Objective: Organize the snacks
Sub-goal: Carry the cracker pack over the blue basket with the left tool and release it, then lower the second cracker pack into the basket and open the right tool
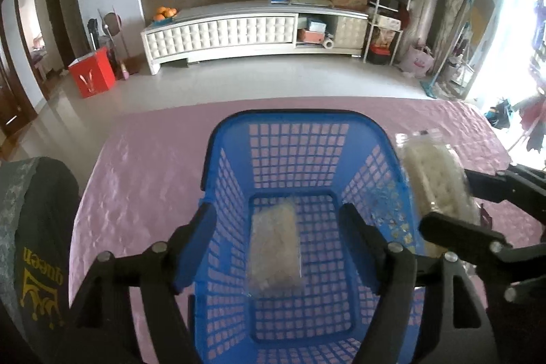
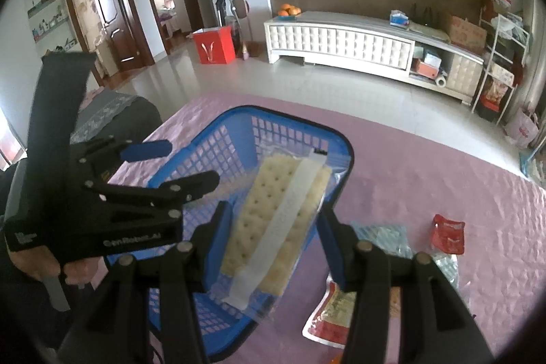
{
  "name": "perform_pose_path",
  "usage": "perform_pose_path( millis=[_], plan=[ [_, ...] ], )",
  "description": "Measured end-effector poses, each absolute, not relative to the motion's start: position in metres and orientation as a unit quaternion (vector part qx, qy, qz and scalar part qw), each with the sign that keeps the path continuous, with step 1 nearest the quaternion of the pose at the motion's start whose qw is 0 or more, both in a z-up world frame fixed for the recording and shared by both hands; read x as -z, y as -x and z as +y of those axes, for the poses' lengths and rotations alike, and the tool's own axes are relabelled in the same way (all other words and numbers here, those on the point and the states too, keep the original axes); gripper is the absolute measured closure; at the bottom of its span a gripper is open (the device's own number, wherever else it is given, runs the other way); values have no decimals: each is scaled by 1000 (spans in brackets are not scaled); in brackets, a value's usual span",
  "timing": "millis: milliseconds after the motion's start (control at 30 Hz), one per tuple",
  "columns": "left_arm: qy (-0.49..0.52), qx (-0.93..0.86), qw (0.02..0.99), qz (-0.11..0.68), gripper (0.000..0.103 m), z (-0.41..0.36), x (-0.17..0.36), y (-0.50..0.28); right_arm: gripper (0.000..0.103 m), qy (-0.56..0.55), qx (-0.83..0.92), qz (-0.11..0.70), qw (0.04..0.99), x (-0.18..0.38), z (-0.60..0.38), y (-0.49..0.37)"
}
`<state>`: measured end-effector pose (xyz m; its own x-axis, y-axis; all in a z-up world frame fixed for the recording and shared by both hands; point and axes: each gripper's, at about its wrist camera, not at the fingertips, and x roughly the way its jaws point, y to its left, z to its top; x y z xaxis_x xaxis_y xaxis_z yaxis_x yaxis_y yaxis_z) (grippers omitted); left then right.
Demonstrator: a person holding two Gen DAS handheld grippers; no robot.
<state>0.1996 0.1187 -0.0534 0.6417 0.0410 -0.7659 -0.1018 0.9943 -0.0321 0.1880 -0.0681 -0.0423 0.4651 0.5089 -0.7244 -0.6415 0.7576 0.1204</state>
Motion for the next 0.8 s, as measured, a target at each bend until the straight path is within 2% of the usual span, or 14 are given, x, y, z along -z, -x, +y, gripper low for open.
perform_pose_path(
  millis=[467,800],
  plan=[
    [43,-57,911,407,31,139,30,-159,48,80,-342,383,854,18,-58,-183],
    [62,-77,905,414,31,163,40,-139,48,93,-360,425,825,43,-23,-187]
  ],
)
